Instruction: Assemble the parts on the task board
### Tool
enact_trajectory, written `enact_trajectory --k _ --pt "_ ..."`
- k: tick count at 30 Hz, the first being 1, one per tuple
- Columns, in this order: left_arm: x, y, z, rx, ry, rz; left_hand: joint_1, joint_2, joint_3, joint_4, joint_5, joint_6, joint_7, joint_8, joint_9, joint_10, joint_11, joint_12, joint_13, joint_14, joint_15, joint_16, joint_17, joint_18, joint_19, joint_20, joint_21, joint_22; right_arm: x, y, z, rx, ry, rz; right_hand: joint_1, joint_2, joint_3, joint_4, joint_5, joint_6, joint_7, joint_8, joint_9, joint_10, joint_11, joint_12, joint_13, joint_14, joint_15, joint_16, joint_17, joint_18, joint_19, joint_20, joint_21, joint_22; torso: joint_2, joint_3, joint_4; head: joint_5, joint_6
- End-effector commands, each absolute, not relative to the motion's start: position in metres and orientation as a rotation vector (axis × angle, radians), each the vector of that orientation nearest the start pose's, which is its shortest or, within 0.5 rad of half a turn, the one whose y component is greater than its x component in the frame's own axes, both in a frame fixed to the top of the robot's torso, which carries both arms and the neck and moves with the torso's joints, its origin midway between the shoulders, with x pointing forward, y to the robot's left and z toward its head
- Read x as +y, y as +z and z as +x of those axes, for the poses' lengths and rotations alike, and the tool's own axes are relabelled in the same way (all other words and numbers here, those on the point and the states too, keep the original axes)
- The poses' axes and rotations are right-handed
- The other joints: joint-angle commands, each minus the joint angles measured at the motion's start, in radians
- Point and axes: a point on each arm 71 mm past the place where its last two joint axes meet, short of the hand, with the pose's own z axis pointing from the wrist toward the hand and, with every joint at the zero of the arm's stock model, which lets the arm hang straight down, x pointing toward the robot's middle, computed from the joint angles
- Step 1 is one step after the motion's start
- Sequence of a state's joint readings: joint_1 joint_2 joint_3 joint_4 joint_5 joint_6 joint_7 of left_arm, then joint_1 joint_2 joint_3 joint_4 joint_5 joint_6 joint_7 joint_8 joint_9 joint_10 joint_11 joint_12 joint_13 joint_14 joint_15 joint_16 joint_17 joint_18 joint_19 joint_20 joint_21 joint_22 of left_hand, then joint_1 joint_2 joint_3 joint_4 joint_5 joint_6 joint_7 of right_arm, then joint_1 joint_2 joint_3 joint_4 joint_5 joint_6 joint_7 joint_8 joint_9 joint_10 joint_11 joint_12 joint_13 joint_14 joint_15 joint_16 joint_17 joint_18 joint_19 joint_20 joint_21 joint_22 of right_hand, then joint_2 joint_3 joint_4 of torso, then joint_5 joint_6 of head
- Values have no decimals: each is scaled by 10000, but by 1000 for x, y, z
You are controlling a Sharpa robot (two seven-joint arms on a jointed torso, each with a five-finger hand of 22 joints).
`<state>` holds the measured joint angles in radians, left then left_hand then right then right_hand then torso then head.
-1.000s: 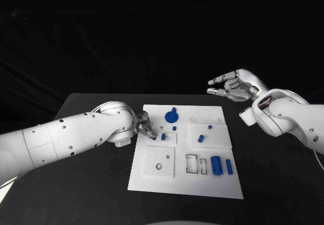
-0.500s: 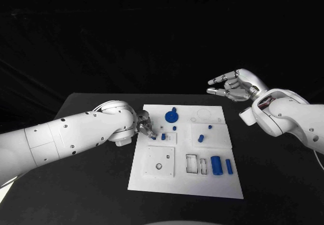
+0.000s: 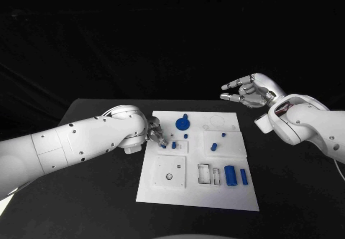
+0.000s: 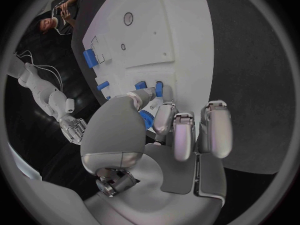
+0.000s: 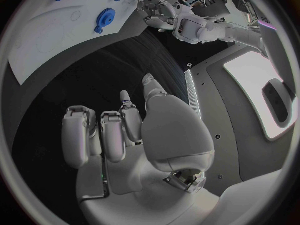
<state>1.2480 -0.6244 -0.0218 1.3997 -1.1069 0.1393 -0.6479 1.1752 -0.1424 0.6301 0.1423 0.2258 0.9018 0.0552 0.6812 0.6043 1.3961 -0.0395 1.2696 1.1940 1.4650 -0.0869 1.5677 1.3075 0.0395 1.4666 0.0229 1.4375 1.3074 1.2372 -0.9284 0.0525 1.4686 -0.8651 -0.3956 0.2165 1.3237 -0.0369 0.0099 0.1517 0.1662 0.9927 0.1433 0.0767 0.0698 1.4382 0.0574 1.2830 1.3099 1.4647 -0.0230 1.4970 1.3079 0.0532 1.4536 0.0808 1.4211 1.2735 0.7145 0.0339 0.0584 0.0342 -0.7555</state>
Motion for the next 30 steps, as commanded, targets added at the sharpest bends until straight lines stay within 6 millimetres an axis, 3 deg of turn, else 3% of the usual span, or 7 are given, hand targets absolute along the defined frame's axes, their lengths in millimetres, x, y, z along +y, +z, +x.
enact_trajectory --k 1,15,30 --pt "143 -215 499 23697 -3212 -1065 -173 7 673 -689 68 338 -263 -51 -18 101 -9 76 41 1058 -64 31 2633 26 368 -61 49 931 -260 -123 509 14402 10298 3113 -87 36 -53 16 59 -45 -11 8 5 -46 -29 -36 753 764 12 -39 1301 87 -60 1 -33 -11 2 1 2 -7 2" --pt "144 -215 501 23625 -2979 -1307 -1023 -59 -90 -263 44 619 -375 -159 -91 197 -97 209 228 1058 -140 31 2633 -6 426 -129 141 1078 -260 -123 508 14405 10302 3111 -87 36 -53 16 59 -45 -11 8 5 -46 -29 -36 753 764 12 -39 1301 87 -60 1 -33 -11 6 -3 1 -14 -5" --pt "146 -216 503 23644 -2771 -1416 -1475 -101 -590 76 46 800 -415 -231 -141 293 -130 361 437 1058 -170 31 2633 -36 482 -158 234 1213 -260 -123 508 14404 10301 3110 -76 33 -64 2 66 -47 -12 9 5 -55 -30 -53 740 761 11 -47 1289 89 -63 1 -39 -20 10 2 2 -41 -28"
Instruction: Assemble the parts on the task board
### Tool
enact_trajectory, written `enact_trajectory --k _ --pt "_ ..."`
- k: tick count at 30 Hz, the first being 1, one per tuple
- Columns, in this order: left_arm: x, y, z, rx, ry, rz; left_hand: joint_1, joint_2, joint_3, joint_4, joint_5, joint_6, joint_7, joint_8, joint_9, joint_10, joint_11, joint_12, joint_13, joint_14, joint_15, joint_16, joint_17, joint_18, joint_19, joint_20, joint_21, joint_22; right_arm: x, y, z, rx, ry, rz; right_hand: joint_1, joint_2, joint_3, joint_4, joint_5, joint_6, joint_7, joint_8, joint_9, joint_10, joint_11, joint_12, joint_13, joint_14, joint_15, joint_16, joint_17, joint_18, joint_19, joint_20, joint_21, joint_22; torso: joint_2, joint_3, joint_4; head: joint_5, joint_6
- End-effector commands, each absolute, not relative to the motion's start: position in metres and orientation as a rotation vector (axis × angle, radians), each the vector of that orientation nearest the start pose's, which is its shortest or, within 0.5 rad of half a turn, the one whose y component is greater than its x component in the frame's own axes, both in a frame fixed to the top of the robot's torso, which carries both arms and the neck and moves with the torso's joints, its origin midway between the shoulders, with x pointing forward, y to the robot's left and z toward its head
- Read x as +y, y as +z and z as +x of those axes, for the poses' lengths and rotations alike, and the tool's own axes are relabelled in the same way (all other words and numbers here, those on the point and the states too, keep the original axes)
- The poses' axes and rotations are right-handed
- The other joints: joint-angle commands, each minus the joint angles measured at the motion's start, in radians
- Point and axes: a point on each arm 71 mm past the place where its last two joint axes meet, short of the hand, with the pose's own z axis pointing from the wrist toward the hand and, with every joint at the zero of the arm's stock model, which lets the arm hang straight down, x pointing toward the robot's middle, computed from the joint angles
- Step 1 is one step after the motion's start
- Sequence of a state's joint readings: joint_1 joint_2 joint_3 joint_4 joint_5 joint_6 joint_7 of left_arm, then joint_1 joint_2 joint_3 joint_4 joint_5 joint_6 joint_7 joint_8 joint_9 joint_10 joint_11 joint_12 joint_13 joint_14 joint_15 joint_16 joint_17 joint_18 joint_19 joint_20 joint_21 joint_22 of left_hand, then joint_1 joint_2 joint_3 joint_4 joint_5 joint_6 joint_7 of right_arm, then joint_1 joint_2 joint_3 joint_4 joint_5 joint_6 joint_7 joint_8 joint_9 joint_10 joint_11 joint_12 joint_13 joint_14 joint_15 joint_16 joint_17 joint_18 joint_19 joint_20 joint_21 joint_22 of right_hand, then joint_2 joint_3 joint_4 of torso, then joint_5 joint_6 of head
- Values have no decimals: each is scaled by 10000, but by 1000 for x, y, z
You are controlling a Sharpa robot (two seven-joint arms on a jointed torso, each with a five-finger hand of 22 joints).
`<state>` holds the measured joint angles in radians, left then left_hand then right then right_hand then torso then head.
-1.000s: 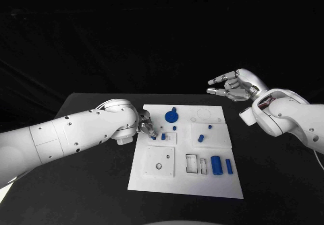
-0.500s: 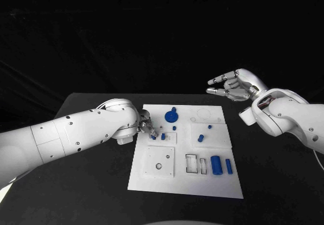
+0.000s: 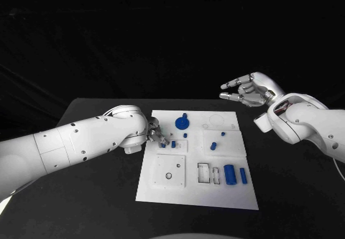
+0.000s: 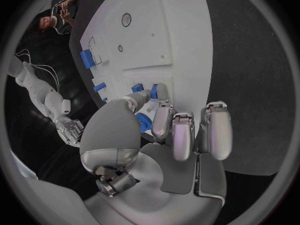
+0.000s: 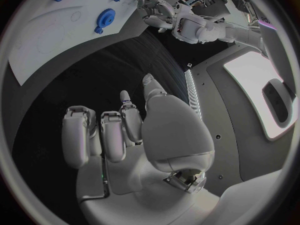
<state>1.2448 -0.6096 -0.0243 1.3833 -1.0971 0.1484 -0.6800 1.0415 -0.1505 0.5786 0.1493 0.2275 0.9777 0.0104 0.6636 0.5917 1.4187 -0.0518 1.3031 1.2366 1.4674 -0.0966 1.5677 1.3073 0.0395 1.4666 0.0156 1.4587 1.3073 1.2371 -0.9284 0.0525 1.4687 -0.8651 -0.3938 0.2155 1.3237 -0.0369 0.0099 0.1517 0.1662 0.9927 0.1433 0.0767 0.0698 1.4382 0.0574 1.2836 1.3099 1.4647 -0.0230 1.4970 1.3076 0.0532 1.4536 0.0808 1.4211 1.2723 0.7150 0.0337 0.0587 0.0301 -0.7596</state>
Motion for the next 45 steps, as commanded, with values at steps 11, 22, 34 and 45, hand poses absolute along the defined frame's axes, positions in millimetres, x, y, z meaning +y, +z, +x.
enact_trajectory --k 11,22,34,45 --pt "149 -215 504 23462 -2787 -1650 -482 -264 -867 458 32 182 12 -127 -58 96 -24 69 95 1034 -90 31 2635 -48 500 -94 50 1270 -260 -123 509 14400 10300 3109 -76 33 -65 2 66 -47 -12 9 5 -55 -30 -58 740 761 11 -47 1292 88 -63 1 -39 -8 -2 -6 -2 -13 15" --pt "157 -211 505 22803 -3324 -2456 -527 -140 -3644 1390 -10 279 15 -215 -76 106 -17 64 158 1034 -97 31 2635 -46 502 -114 34 1293 -260 -124 509 14398 10296 3109 -80 35 -77 1 71 -49 -11 8 5 -63 -30 -74 729 758 11 -56 1279 90 -67 0 -44 -17 -4 -10 1 -51 8" --pt "161 -197 510 20940 -8442 -5992 -123 415 -5474 1435 72 -1527 807 -1039 -593 -3418 701 -4468 -4583 291 460 -1292 568 931 -1679 333 -4213 -3114 -261 -124 509 14398 10264 3128 -80 35 -77 1 71 -49 -11 8 5 -63 -30 -74 729 758 11 -56 1279 90 -67 0 -44 -17 -12 -3 4 -79 17" --pt "153 -179 515 18662 -10361 -4197 3154 1095 -5323 458 126 -2566 1547 -1383 -1489 -5561 1396 -5842 -6060 -3026 1114 -6860 -5870 1450 -3480 1051 -8635 -6820 -263 -125 509 14405 10217 3155 -80 35 -77 1 71 -49 -11 8 5 -63 -30 -74 729 758 11 -56 1279 90 -67 0 -44 -17 -14 -17 10 -163 80"
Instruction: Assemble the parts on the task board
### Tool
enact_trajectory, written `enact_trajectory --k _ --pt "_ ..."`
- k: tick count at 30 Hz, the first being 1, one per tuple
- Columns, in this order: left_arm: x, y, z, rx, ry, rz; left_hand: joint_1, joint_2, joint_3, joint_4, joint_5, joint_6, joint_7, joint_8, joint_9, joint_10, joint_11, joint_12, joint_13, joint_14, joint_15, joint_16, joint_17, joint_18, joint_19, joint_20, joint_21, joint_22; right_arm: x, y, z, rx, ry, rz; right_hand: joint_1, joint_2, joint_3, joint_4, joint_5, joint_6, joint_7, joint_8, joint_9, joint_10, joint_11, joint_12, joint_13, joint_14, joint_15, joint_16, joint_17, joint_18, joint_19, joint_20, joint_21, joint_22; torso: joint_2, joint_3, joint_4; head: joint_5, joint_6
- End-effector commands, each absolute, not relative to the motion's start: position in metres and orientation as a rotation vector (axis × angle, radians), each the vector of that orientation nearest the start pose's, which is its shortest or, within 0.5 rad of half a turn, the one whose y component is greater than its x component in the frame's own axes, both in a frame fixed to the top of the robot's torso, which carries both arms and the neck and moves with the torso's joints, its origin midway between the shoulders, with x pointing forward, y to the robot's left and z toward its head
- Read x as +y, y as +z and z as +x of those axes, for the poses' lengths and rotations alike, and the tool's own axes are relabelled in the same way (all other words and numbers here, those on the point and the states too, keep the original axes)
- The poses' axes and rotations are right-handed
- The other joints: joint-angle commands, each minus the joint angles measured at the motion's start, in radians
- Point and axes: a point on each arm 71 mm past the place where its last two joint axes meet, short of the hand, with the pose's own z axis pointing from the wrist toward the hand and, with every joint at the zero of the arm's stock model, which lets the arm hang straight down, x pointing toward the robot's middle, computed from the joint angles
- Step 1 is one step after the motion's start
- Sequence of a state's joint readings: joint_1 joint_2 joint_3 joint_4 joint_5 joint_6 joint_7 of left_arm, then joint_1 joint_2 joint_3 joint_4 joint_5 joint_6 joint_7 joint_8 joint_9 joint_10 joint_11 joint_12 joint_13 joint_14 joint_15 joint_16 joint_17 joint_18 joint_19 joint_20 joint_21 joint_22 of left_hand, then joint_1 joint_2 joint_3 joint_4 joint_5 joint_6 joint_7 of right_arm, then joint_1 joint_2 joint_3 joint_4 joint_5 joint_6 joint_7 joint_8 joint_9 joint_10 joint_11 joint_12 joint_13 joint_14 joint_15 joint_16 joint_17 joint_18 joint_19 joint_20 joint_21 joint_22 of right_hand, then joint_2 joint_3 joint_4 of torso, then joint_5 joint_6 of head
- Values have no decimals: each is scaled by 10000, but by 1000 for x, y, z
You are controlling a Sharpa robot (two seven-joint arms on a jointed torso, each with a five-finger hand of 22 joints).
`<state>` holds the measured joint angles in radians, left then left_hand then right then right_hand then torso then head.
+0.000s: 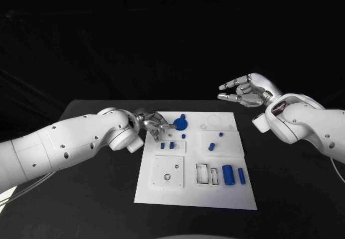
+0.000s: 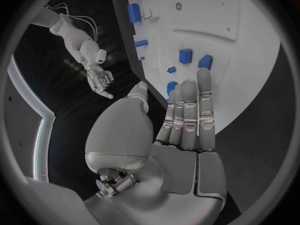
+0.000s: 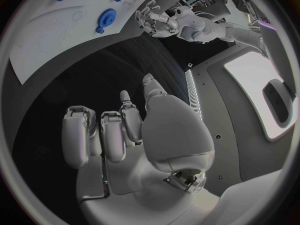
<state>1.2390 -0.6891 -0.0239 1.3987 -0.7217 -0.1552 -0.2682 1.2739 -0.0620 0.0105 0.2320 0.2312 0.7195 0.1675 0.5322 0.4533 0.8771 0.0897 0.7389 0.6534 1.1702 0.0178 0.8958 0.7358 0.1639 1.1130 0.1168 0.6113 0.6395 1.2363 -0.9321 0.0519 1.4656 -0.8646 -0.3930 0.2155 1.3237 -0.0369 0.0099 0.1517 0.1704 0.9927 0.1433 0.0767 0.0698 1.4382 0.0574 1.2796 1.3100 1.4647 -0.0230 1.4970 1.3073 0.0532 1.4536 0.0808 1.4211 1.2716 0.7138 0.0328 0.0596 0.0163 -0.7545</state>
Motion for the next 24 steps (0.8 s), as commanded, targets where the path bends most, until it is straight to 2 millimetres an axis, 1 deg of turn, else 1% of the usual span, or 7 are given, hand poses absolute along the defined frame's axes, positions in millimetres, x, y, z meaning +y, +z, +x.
enact_trajectory --k 1,3,4,7,10,15,24 --pt "150 -178 515 18451 -10279 -3587 1272 291 612 -551 89 70 -13 -120 -208 -172 -2 -381 -433 -44 -43 -193 -215 215 107 11 -237 -215 -263 -125 509 14406 10216 3156 -80 35 -77 1 30 -49 -11 8 4 -63 -29 -35 728 758 11 -55 1282 90 -67 0 -44 -9 -1 -8 0 -26 30" --pt "142 -175 515 18140 -10038 -2489 1840 169 941 -809 -12 226 -23 -319 -480 -210 3 -799 -888 -29 -52 -278 -322 215 203 -26 -350 -327 -263 -125 509 14408 10220 3155 -80 35 -77 1 30 -49 -11 8 4 -63 -29 -35 728 758 11 -55 1282 90 -67 0 -44 -9 4 -10 -1 -48 62" --pt "138 -174 515 17998 -9882 -1904 1998 40 1156 -811 -729 507 5 -620 -863 -4 -26 -1212 -1435 234 -54 -145 -319 220 465 -64 -364 -398 -263 -125 509 14408 10223 3155 -80 35 -77 1 30 -49 -11 8 4 -63 -29 -35 728 758 11 -55 1282 90 -67 0 -44 -9 6 -5 -3 -71 65" --pt "126 -173 515 17688 -9422 -466 1837 -309 973 -725 -1572 838 -163 -910 -1259 175 -69 -1497 -1927 1151 -85 1203 1071 211 884 -61 -276 -416 -262 -125 509 14413 10236 3150 -80 35 -77 1 30 -49 -11 8 4 -63 -29 -35 728 758 11 -55 1282 90 -67 0 -44 -9 17 -2 -19 -103 105" --pt "114 -174 517 17359 -8766 851 2060 -383 1046 -796 -1556 1274 -238 -1335 -1760 424 -137 -2000 -2641 2038 -199 2595 2459 194 1492 -173 30 -288 -261 -126 509 14427 10256 3148 -80 35 -77 1 30 -49 -11 8 4 -63 -29 -35 728 758 11 -55 1282 90 -67 0 -44 -9 22 -5 -24 -126 143" --pt "102 -180 522 17433 -7637 2189 2269 -575 1362 -860 -1451 1850 -330 -1909 -2361 807 -195 -2857 -3673 3015 -259 4325 4367 -168 2712 -305 2428 1913 -260 -126 509 14445 10292 3155 -87 41 -91 0 37 -53 -11 7 4 -62 -29 -30 729 759 11 -55 1285 89 -66 0 -44 -6 16 -2 -8 -154 164" --pt "89 -193 530 17730 -6668 3237 2148 -870 1612 -877 -1459 2397 -406 -2703 -3026 1375 -218 -3822 -4836 3252 -357 4716 4616 -349 3140 -381 3634 3118 -258 -127 510 14460 10346 3137 -87 42 -93 0 38 -54 -11 6 4 -61 -29 -30 729 759 11 -55 1285 89 -65 0 -44 -6 28 -6 -26 -153 156"
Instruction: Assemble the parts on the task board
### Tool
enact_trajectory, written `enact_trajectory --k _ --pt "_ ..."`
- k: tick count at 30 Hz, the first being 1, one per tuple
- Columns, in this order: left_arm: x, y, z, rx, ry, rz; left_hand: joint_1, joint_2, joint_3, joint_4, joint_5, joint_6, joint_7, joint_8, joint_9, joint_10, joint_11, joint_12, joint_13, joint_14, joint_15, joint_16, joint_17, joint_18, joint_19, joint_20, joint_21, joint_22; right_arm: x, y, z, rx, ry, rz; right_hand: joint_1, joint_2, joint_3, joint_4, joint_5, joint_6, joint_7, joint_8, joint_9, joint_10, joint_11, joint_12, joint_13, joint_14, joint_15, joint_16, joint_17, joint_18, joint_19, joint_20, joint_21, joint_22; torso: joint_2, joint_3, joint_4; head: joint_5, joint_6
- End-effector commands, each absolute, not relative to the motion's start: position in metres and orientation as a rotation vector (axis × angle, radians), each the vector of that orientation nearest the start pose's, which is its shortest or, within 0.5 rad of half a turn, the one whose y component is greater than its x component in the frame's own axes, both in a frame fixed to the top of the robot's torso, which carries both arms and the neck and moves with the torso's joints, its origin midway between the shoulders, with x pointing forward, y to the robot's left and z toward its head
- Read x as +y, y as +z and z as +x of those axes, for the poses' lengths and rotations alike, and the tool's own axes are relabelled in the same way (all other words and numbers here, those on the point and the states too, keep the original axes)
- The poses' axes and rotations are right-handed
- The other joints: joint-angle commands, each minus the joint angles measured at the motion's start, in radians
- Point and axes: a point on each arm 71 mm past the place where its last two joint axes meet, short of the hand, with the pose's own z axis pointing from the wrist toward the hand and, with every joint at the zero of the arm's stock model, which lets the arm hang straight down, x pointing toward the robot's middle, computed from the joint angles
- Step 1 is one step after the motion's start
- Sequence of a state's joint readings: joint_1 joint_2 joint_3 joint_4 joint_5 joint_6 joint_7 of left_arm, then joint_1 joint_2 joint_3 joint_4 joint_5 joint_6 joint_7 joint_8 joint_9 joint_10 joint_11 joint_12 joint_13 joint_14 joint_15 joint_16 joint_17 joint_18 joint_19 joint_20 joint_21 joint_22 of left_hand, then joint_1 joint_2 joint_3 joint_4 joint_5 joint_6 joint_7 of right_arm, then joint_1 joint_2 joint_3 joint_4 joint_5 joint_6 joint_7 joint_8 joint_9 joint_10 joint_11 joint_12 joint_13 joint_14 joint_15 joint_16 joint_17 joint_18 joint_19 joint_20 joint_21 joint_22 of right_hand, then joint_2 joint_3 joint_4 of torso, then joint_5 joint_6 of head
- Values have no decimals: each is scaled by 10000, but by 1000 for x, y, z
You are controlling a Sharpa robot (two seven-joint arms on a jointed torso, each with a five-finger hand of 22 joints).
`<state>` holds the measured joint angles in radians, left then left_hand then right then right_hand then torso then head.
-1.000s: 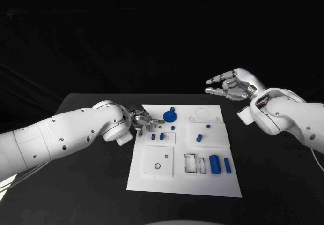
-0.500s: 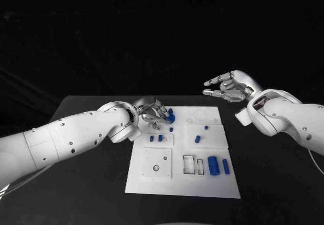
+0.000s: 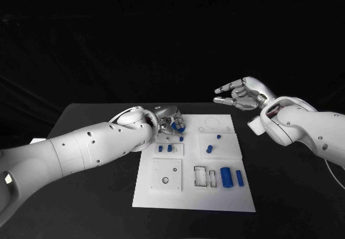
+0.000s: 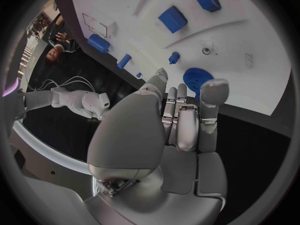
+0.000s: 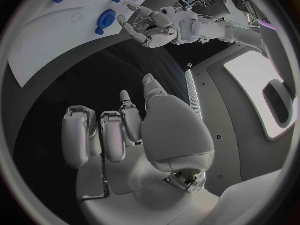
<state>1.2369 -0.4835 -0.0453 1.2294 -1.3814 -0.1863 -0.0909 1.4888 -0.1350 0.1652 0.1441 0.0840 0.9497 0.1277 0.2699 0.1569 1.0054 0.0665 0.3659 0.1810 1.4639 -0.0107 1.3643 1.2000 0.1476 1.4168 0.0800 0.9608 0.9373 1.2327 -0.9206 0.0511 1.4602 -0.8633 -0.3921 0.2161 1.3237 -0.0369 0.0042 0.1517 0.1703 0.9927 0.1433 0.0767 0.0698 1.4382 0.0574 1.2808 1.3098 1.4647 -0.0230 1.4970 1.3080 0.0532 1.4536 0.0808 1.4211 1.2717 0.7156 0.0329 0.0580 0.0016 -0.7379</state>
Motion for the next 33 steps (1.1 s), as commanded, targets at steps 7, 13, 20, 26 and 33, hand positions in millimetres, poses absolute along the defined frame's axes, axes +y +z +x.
enact_trajectory --k 7,13,20,26,33 --pt "82 -202 530 18100 -6461 3542 -59 -151 150 -9 16 291 -45 -282 -215 294 -19 -342 -401 308 -160 -164 -490 -252 289 -73 529 530 -257 -127 510 14465 10372 3126 -87 42 -35 0 38 -54 -11 6 4 -62 -29 -41 731 759 11 -55 1278 89 -65 0 -44 -7 1 2 8 -47 -42" --pt "78 -205 528 18320 -6459 3696 -58 -128 249 -26 20 453 -71 -378 -287 502 -50 -477 -554 309 -189 -240 -715 -298 382 -106 752 763 -257 -127 510 14474 10381 3123 -87 42 -35 0 38 -54 -11 6 4 -62 -29 -41 731 759 11 -55 1278 89 -65 0 -44 -7 -9 5 7 -53 -70" --pt "77 -207 527 18427 -6452 3755 -29 -95 382 -53 27 607 -83 -452 -340 719 -70 -594 -674 320 -186 -248 -819 -336 443 -115 925 950 -257 -128 510 14480 10384 3122 -87 42 -35 0 38 -54 -11 6 4 -62 -29 -41 731 759 11 -55 1278 89 -65 0 -44 -7 -17 7 12 -51 -76" --pt "75 -208 526 18504 -6441 3788 113 -1 665 -137 41 795 -97 -520 -388 975 -92 -730 -795 329 -195 -226 -875 -371 489 -122 1103 1146 -256 -128 510 14482 10392 3116 -87 42 -35 0 38 -54 -11 6 4 -62 -29 -41 731 759 11 -55 1278 89 -65 0 -44 -7 -15 9 16 -52 -66" --pt "73 -211 525 18608 -6425 3808 319 137 1303 -313 37 1042 -115 -632 -457 1286 -127 -978 -962 333 -220 -174 -924 -398 518 -144 1259 1330 -256 -128 510 14489 10410 3108 -84 57 -43 -5 47 -53 -11 7 4 -57 -30 -31 736 761 11 -53 1283 89 -64 0 -43 -4 -9 7 6 -63 -69"
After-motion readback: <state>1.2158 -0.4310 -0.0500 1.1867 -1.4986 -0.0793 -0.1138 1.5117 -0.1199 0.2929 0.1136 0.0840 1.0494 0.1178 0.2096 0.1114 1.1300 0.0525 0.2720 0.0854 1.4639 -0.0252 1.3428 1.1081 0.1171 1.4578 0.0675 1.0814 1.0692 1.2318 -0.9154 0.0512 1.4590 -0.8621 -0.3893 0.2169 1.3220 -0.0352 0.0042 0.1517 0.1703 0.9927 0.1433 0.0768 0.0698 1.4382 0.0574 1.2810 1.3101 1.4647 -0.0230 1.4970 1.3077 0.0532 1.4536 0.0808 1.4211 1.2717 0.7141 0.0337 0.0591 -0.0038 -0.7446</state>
